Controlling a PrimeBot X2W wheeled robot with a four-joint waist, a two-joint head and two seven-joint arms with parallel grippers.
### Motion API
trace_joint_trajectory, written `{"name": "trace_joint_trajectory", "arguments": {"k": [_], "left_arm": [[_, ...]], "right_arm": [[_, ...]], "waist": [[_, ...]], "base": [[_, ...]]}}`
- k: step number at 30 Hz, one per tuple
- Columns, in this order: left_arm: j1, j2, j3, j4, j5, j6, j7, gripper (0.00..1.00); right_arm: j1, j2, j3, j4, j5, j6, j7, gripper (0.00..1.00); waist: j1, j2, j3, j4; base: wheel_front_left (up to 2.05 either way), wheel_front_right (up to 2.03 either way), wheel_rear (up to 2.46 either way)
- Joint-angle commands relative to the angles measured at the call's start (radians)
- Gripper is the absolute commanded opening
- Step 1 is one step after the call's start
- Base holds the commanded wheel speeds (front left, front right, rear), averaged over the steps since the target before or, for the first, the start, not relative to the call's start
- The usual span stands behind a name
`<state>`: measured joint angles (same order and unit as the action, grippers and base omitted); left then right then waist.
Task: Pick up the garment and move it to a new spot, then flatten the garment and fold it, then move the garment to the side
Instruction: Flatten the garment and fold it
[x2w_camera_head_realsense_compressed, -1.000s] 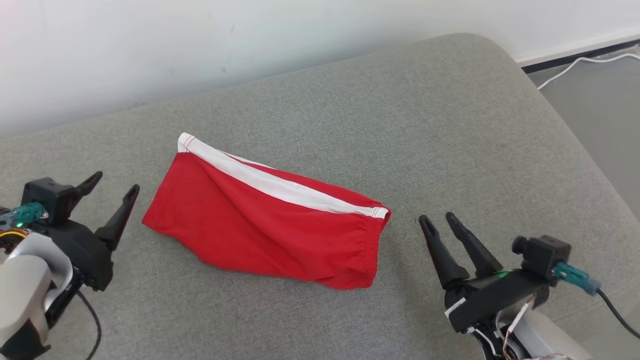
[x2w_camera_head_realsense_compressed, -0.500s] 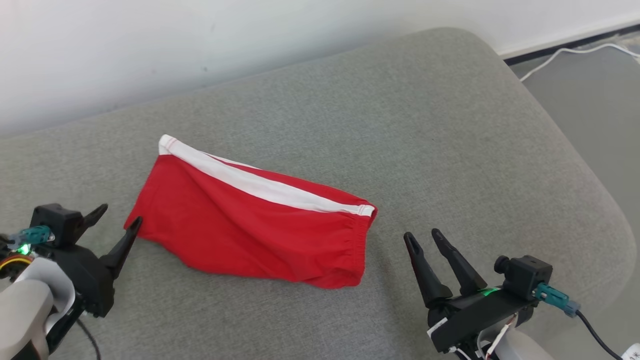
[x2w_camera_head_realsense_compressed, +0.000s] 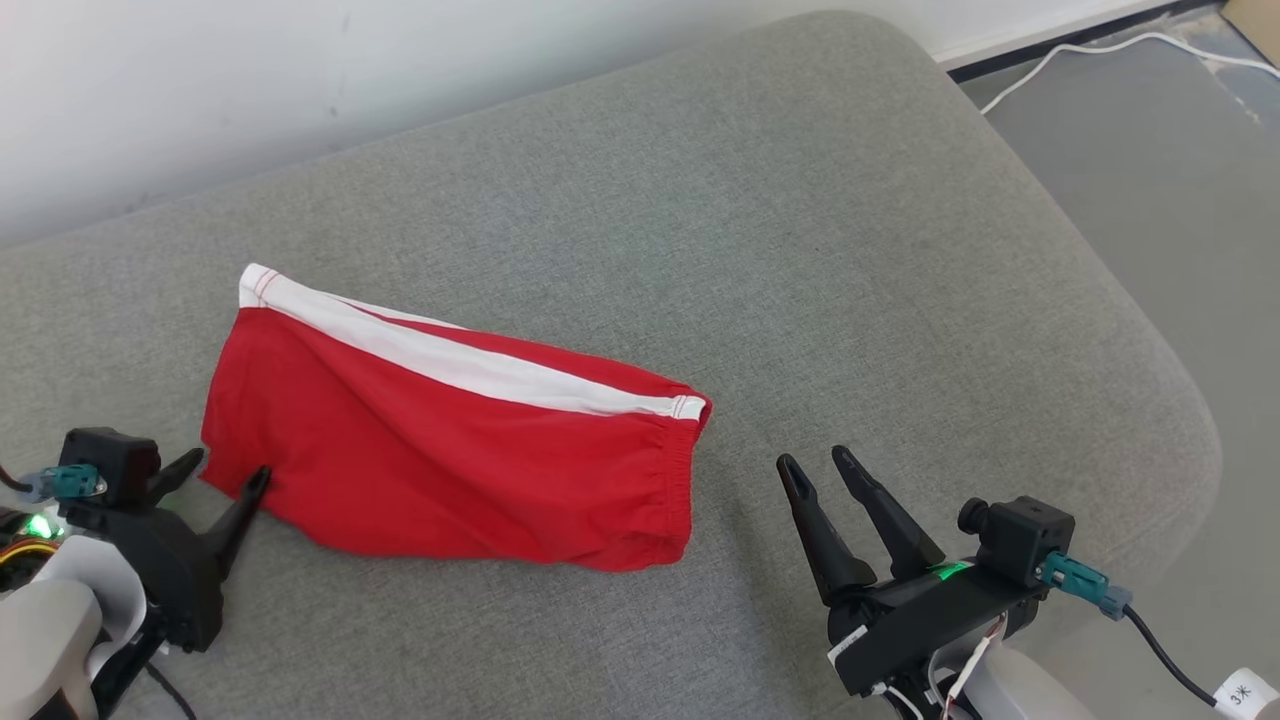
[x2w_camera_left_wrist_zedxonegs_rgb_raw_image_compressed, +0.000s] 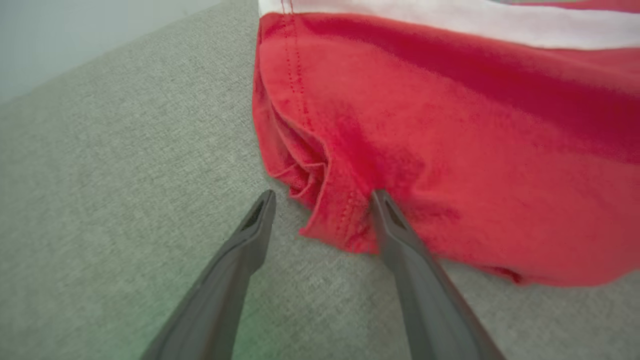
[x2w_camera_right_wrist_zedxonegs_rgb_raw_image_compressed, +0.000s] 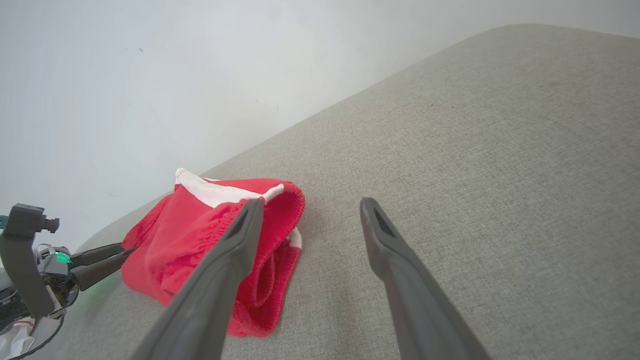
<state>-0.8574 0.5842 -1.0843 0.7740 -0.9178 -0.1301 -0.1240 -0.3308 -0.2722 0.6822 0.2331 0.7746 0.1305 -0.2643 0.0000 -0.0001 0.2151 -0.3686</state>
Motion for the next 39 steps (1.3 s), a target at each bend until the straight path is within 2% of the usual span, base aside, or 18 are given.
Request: {"name": "trace_joint_trajectory", "arguments": {"k": [1, 2, 15, 21, 31, 35, 39], "left_arm": [[0.007, -0.001, -0.013, 0.002, -0.008, 0.001, 0.001, 0.20], [0.004, 0.000, -0.018, 0.002, -0.009, 0.001, -0.004, 0.00], [0.044, 0.008, -0.058, -0.031, -0.021, 0.001, -0.065, 0.00], [0.104, -0.007, -0.062, -0.081, -0.022, 0.019, -0.098, 0.00], [0.240, -0.015, -0.033, -0.227, -0.046, 0.119, -0.130, 0.00], [0.322, -0.013, 0.007, -0.312, -0.046, 0.183, -0.139, 0.00], [0.369, -0.010, 0.030, -0.366, -0.030, 0.213, -0.141, 0.00]], "right_arm": [[-0.005, 0.003, -0.001, 0.001, 0.000, 0.000, -0.002, 1.00], [-0.005, 0.004, -0.002, 0.001, -0.001, 0.000, -0.002, 1.00], [0.022, -0.005, -0.015, 0.010, -0.010, 0.000, -0.002, 1.00], [0.053, -0.020, -0.046, 0.017, -0.006, 0.000, -0.002, 1.00], [0.107, -0.041, -0.095, 0.023, -0.013, 0.000, -0.002, 1.00], [0.134, -0.046, -0.115, 0.027, -0.012, 0.000, -0.002, 1.00], [0.142, -0.049, -0.122, 0.029, -0.015, 0.000, -0.002, 1.00]], "waist": [[0.0000, 0.0001, 0.003, -0.003], [0.0000, 0.0001, 0.003, -0.003], [0.0000, 0.0001, -0.057, 0.046], [0.0000, 0.0001, -0.102, 0.090], [0.0000, 0.0001, -0.155, 0.155], [0.0000, 0.0001, -0.174, 0.180], [0.0000, 0.0001, -0.176, 0.198]], "base": [[0.00, 0.00, 0.00], [0.00, 0.00, 0.00], [0.00, 0.00, 0.00], [0.00, 0.00, 0.00], [0.00, 0.00, 0.00], [0.00, 0.00, 0.00], [0.00, 0.00, 0.00]]}}
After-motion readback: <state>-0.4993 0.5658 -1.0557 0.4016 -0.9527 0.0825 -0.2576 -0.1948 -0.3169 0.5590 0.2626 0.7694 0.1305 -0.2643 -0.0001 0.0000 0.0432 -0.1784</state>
